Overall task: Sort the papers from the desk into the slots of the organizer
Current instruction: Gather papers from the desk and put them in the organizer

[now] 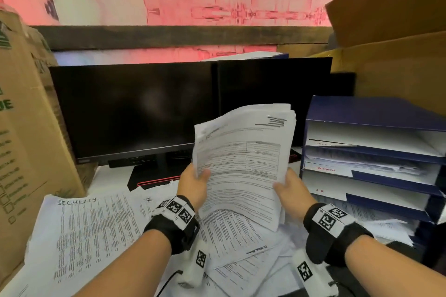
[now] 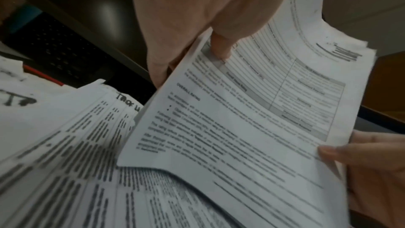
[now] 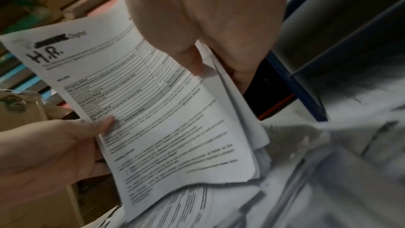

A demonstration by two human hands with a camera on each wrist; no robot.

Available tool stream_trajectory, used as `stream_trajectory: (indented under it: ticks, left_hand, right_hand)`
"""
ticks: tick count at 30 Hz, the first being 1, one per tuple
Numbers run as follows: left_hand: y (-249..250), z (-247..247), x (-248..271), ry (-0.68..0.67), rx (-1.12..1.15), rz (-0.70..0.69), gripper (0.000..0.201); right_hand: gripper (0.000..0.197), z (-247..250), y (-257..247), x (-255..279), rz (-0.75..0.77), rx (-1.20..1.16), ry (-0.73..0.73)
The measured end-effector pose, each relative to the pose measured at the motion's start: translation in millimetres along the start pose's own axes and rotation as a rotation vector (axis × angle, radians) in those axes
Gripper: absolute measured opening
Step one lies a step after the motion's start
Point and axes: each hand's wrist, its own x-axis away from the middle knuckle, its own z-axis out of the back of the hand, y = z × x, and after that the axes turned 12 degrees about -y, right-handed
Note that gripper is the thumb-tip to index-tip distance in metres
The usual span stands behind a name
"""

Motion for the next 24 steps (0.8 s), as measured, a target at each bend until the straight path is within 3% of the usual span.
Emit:
stream_trajectory:
  ticks: [4,12,18,24]
  left_hand:
    - [12,2,-6,-0.04,0.042,-0.062,0.025]
    - [17,-50,-4,-0.379,0.128,-0.051,0.026]
    - [16,-86,2,-0.569,0.077,0.043,0.031]
    - [25,-113,12,-0.704,-0.281,0.056,0.032]
  right_hand:
    - [0.044,24,-20,12,0.026,-0.08,0.02]
    - [0.043,78,-16,70,0.01,-0.159,0.02]
    - [0.038,108,11,99,-0.169,-0.108,0.036]
    - [0.031,124,39,120,-0.419,0.008,-0.115]
